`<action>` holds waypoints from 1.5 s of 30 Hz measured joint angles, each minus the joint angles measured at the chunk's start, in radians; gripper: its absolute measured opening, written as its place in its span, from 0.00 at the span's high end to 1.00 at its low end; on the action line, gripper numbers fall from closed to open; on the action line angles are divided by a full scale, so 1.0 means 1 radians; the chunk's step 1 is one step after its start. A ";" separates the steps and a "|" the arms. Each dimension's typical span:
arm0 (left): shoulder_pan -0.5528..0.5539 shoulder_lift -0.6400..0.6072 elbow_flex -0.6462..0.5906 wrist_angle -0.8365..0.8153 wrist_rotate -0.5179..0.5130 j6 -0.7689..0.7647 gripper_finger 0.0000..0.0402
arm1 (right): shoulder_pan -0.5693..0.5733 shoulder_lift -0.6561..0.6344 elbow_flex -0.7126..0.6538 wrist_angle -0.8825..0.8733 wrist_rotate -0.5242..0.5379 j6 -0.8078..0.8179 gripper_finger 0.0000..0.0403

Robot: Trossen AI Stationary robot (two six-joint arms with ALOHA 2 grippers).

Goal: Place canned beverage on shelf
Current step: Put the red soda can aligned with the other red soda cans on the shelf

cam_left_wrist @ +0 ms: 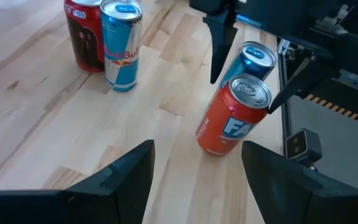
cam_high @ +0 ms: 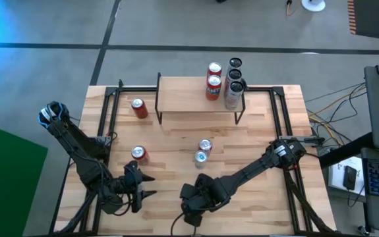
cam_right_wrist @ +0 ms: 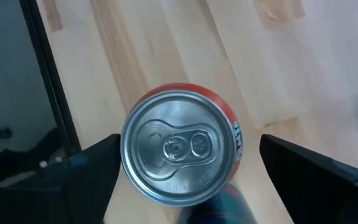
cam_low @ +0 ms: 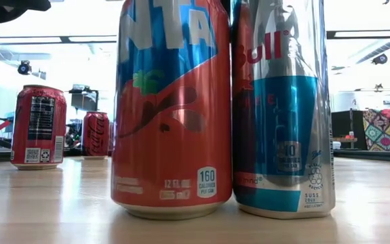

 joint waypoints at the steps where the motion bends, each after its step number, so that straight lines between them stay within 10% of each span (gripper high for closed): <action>1: 0.002 0.000 0.000 -0.001 0.000 0.000 0.44 | -0.001 0.000 -0.004 0.000 -0.003 -0.014 0.12; 12: 0.015 0.000 0.000 -0.019 -0.019 0.000 0.44 | -0.015 0.000 -0.041 -0.002 -0.001 -0.084 0.22; 26: 0.032 0.016 0.000 -0.048 -0.023 -0.041 0.44 | -0.073 0.000 -0.055 0.038 -0.002 -0.046 0.09; 45: 0.105 -0.136 0.000 -0.161 -0.206 0.007 0.44 | -0.165 -0.088 0.023 -0.085 -0.108 -0.188 0.27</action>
